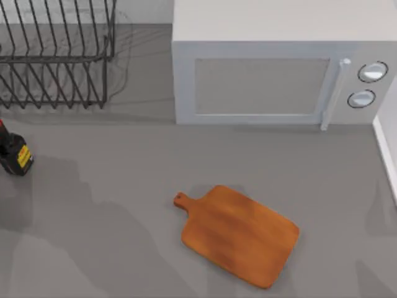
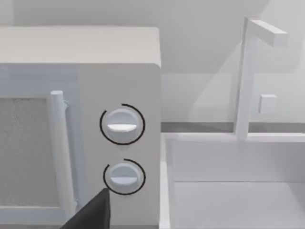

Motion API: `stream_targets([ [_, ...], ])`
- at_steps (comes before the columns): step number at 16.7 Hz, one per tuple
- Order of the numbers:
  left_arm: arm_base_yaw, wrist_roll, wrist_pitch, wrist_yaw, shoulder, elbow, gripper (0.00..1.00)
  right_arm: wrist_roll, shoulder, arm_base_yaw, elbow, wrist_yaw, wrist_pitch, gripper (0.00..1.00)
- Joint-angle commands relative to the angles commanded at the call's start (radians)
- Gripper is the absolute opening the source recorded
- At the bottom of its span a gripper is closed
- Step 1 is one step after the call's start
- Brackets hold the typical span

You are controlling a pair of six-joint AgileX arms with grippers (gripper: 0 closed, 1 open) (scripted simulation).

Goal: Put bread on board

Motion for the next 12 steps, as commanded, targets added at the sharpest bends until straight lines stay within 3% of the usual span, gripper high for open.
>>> stream_targets([
  [7,-0.003,-0.004,-0.288,0.000,-0.093,0.164,0.00,0.000,0.000,0.000,0.000,0.000,0.000,1.00],
  [12,-0.002,-0.003,-0.310,0.000,-0.108,0.185,0.00,0.000,0.000,0.000,0.000,0.000,0.000,1.00],
])
